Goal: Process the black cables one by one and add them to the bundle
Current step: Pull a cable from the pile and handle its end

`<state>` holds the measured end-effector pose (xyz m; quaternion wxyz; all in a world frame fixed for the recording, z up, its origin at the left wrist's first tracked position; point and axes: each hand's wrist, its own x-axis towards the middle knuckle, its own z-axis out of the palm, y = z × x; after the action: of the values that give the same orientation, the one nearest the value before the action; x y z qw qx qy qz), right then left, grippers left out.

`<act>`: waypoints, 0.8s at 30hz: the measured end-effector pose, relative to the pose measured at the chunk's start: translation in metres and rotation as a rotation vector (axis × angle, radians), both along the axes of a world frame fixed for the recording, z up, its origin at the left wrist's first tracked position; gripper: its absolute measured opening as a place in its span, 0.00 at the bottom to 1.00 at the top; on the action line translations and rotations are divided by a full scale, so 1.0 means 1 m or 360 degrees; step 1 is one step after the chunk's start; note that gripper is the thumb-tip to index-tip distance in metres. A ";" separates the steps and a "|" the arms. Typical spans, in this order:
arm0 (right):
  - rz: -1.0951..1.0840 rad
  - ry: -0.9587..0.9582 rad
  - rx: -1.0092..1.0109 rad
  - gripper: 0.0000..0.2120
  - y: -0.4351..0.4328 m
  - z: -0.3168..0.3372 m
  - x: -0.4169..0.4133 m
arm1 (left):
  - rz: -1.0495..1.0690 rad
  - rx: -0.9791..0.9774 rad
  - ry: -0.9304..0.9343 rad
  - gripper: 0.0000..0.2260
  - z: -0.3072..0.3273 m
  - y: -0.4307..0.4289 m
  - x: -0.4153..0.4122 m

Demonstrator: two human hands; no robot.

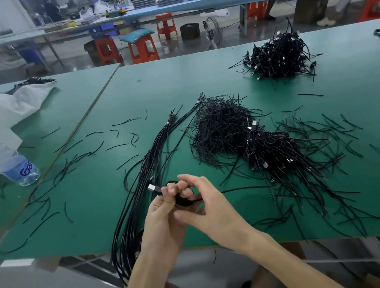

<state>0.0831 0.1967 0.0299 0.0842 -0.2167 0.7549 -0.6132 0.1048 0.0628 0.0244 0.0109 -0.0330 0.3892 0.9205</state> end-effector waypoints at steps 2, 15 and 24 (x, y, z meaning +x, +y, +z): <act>-0.0045 -0.0068 -0.0100 0.20 0.000 0.001 -0.004 | -0.0079 -0.0050 0.0003 0.20 0.003 0.001 0.002; 0.0041 -0.0158 -0.0098 0.14 0.011 -0.002 -0.006 | -0.0053 -0.0096 -0.0095 0.16 0.010 0.002 0.009; 0.0351 -0.0391 -0.0458 0.11 0.017 0.006 0.003 | -0.0125 -0.0592 0.0278 0.15 0.036 -0.004 0.023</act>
<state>0.0857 0.2134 0.0358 0.2105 -0.2315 0.6153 -0.7235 0.1280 0.0583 0.0602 0.0068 0.0609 0.5528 0.8311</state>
